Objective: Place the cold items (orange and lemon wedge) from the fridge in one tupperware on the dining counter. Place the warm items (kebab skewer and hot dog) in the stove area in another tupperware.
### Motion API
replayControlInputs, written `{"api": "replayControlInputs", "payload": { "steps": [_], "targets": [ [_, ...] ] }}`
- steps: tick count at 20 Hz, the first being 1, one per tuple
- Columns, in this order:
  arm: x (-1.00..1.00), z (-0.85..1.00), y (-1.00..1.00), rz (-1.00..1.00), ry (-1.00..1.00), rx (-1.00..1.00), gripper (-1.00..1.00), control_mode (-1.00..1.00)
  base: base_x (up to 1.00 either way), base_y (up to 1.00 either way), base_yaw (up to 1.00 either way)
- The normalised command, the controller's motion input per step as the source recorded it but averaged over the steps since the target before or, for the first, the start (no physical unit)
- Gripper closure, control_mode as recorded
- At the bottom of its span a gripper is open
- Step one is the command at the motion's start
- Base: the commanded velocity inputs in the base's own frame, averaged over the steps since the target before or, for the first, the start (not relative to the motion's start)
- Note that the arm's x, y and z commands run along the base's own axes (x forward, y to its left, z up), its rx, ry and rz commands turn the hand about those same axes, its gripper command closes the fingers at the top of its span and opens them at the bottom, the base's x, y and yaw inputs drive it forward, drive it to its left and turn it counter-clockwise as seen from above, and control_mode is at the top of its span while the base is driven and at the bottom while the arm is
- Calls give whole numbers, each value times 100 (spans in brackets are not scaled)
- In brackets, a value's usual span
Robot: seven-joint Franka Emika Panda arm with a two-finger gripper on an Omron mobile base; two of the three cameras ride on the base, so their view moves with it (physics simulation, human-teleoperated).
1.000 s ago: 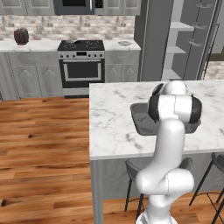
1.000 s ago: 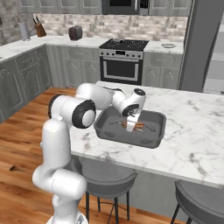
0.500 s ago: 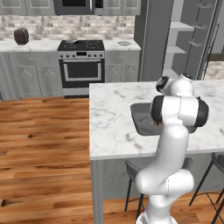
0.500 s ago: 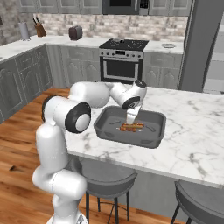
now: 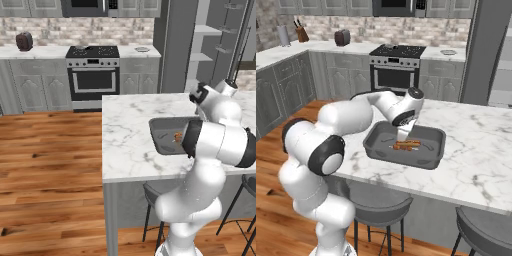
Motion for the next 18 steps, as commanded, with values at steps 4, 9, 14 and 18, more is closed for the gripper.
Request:
{"api": "replayControlInputs", "payload": {
  "steps": [4,9,14,18],
  "targets": [
    [-64,55,23,-3,-13,0,-100,-100,0,0,0],
    [-56,52,36,-1,-9,-4,-100,-100,0,0,0],
    [-45,49,44,0,-11,-10,-100,-100,0,0,0],
    [-42,45,42,1,-23,-15,-100,-100,0,0,0]
  ]
}}
